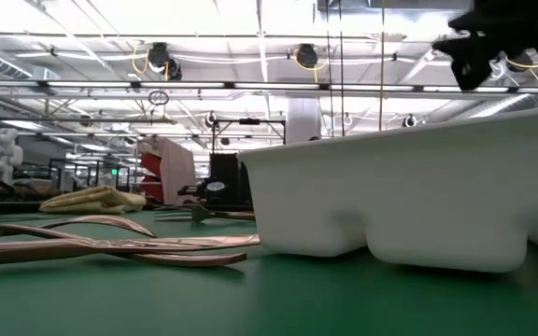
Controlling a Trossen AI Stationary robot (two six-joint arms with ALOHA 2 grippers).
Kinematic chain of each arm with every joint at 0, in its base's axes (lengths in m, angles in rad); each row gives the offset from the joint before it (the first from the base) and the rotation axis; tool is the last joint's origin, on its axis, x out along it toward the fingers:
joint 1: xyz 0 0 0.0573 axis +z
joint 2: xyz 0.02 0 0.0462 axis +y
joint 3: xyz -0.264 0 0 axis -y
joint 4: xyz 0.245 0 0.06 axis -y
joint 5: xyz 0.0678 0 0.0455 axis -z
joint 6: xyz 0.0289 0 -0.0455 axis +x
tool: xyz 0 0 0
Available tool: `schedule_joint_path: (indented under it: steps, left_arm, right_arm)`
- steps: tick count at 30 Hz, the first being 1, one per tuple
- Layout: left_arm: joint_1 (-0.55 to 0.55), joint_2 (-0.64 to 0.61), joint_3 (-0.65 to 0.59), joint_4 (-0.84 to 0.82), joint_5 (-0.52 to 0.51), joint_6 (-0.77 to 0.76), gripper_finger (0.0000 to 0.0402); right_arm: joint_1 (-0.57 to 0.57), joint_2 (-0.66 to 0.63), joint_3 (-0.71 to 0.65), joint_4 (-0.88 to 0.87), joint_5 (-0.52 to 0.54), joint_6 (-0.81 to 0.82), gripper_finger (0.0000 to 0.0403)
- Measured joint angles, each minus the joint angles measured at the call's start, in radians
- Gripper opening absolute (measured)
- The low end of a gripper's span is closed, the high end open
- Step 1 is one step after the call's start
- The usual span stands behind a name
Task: Sort silverware
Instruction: Put the bronze spoon into the silverware tray
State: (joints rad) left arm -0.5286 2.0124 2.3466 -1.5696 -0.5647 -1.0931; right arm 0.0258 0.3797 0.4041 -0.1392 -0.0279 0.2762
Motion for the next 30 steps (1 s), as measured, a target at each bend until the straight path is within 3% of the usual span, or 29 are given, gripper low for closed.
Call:
schedule_joint_path:
  steps: [10, 14, 19, 26, 30]
  left_arm:
    - [-0.077, -0.116, 0.000, -0.001, -0.109, 0.010, 0.0086]
    - [-0.131, -0.180, -0.001, -0.001, -0.188, -0.002, 0.0086]
    - [-0.219, -0.285, -0.001, -0.001, -0.271, -0.028, 0.0086]
    - [-0.274, -0.414, -0.027, -0.001, -0.278, -0.057, 0.0086]
    - [-0.285, -0.475, -0.081, -0.002, -0.227, -0.080, 0.0086]
  right_arm:
    - [0.128, 0.633, 0.463, -0.078, 0.005, -0.157, 0.0144]
    - [0.164, 0.868, 0.624, -0.089, 0.109, -0.164, 0.0144]
    - [0.098, 1.121, 0.858, -0.224, 0.217, -0.216, 0.0144]
    - [-0.045, 1.441, 1.185, -0.409, 0.154, -0.254, 0.0144]
    - [-0.116, 1.571, 1.285, -0.505, 0.097, -0.255, 0.0144]
